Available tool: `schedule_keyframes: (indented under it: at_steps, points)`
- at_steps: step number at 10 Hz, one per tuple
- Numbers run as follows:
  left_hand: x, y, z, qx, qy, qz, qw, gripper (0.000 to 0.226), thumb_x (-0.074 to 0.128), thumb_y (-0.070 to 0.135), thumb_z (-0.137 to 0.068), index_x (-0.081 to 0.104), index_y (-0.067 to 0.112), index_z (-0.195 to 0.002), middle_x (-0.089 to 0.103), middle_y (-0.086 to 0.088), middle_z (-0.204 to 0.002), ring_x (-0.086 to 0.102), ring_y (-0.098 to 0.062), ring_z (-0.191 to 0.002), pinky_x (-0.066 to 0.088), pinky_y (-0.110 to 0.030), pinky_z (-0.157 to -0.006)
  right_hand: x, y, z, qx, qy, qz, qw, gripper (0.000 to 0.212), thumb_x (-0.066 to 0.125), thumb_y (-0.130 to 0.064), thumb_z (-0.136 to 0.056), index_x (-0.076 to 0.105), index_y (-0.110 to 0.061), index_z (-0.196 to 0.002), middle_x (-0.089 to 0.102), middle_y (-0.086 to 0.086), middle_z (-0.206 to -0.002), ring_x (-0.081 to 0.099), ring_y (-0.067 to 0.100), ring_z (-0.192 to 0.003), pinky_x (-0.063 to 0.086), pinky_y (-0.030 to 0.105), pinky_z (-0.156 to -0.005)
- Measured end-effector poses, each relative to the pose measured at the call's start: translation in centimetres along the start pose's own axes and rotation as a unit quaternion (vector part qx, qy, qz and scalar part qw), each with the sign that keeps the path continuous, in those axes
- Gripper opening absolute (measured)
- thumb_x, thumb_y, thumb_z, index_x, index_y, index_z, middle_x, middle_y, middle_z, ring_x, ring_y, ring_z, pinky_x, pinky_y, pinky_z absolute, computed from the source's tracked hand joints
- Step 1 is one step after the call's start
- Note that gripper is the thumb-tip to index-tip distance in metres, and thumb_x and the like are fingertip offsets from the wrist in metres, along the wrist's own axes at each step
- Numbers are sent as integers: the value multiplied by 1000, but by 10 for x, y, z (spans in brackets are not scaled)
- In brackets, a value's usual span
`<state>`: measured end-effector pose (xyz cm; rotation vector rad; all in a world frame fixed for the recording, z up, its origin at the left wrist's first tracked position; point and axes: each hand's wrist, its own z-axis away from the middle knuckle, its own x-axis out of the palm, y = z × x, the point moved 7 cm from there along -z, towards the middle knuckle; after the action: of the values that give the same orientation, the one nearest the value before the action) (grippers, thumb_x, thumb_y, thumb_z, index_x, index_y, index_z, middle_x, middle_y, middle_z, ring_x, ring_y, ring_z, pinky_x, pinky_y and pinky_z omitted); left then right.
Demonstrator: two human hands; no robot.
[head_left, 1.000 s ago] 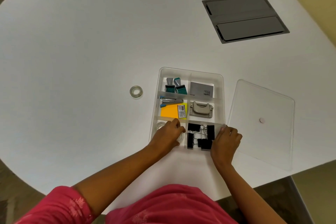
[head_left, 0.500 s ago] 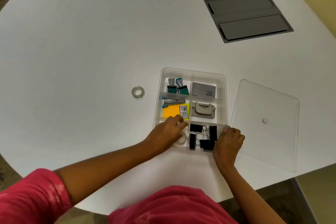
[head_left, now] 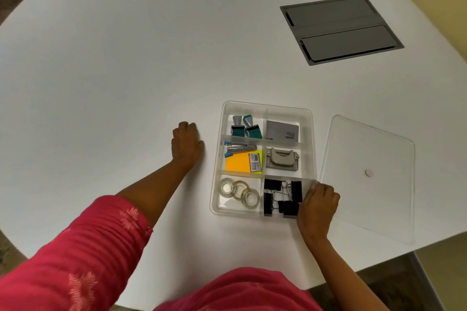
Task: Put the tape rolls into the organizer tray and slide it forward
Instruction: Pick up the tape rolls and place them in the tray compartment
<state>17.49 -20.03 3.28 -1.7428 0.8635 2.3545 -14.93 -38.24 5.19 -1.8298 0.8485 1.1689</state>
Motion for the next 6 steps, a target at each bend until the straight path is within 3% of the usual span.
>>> schedule_keyframes:
  at_steps: [2, 4, 5, 6]
  points:
    - [2, 2, 2, 10, 26, 54, 998, 28, 50, -5, -79, 53, 0, -107, 48, -21, -116, 54, -32, -97, 48, -35, -70, 0, -1, 0, -10, 0, 20, 1000, 30, 34, -9, -97, 60, 2, -88, 57, 20, -79, 48, 31, -71, 37, 36, -63]
    - [-28, 36, 34, 110, 80, 132, 982, 44, 55, 8, -87, 46, 9, -130, 45, -14, -133, 45, -27, -120, 47, -36, -95, 0, -2, 0, -6, -1, 23, 1000, 27, 37, -8, -97, 60, 2, -88, 57, 19, -78, 47, 31, -70, 37, 36, -61]
    - [-40, 64, 69, 166, 83, 157, 970, 45, 57, 13, -87, 46, 14, -130, 44, -7, -134, 41, -19, -121, 38, -22, -94, 0, -2, -1, -8, -1, 21, 1000, 26, 38, -7, -96, 60, 3, -87, 57, 19, -77, 47, 31, -70, 37, 36, -61]
    - [-32, 88, 108, 224, 46, 144, 963, 45, 57, 14, -87, 47, 14, -131, 47, -7, -134, 42, -18, -121, 36, -20, -98, 1, -2, 0, -15, -4, 19, 1000, 27, 37, -8, -97, 60, 2, -86, 57, 19, -76, 47, 30, -69, 35, 35, -61]
